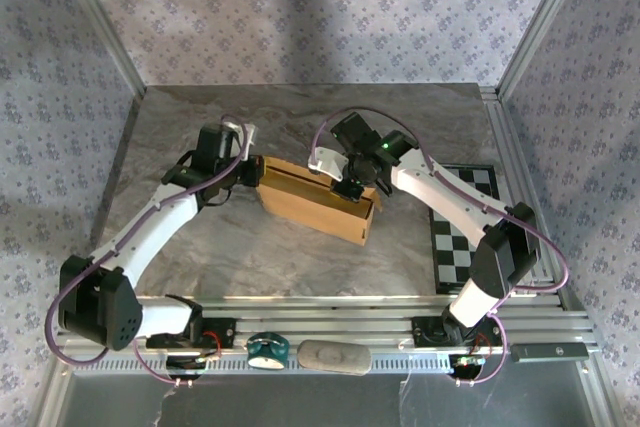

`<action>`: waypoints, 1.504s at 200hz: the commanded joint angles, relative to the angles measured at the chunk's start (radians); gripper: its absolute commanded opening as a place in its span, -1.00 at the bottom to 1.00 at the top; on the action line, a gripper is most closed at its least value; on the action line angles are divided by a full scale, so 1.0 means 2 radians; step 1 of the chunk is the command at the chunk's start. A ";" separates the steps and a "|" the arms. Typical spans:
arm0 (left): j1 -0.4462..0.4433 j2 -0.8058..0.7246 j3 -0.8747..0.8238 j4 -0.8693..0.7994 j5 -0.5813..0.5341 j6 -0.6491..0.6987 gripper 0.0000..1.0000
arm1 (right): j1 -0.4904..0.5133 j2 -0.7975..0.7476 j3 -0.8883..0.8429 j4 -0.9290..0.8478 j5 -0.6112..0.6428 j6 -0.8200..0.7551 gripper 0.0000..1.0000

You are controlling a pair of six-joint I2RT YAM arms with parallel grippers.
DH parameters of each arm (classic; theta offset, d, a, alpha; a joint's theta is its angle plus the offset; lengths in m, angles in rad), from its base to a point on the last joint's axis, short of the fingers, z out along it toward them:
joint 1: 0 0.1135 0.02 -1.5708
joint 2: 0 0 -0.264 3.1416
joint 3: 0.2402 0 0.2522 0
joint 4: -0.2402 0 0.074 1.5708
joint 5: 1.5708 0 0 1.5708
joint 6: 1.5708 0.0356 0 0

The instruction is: Fold the paper box

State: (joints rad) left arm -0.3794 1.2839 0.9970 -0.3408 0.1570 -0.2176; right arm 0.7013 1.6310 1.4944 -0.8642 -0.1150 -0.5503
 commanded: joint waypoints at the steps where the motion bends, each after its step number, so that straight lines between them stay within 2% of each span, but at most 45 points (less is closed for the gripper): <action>1: 0.009 -0.010 -0.018 0.016 -0.035 0.012 -1.00 | 0.004 0.002 0.010 -0.024 0.008 -0.005 -0.79; 67: 0.011 -0.028 -0.063 0.052 -0.030 0.015 -1.00 | 0.005 0.001 0.012 -0.023 0.016 0.001 -0.79; 118: 0.015 -0.036 -0.082 0.065 -0.026 0.017 -1.00 | 0.003 0.004 0.023 -0.020 0.021 0.015 -0.66; 162: 0.013 -0.038 -0.093 0.073 -0.031 0.006 -1.00 | -0.005 -0.004 0.031 -0.005 0.013 0.038 -0.19; 199: 0.000 -0.039 -0.093 0.068 -0.053 0.001 -1.00 | -0.013 -0.015 0.038 0.017 0.003 0.075 0.07; 257: -0.028 -0.037 -0.078 0.045 -0.097 -0.019 -1.00 | -0.036 -0.054 0.041 0.042 -0.021 0.188 0.11; 283: -0.037 -0.033 -0.075 0.038 -0.117 -0.027 -1.00 | -0.045 -0.095 0.011 0.043 0.014 0.242 0.10; 301: -0.043 -0.028 -0.068 0.031 -0.126 -0.029 -1.00 | -0.071 -0.128 -0.019 0.038 0.029 0.283 0.07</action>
State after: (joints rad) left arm -0.4522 1.2095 0.8406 -0.1505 -0.0437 -0.2543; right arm 0.6113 1.4651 1.5169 -0.7734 -0.1078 -0.1406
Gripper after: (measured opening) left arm 0.044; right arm 0.544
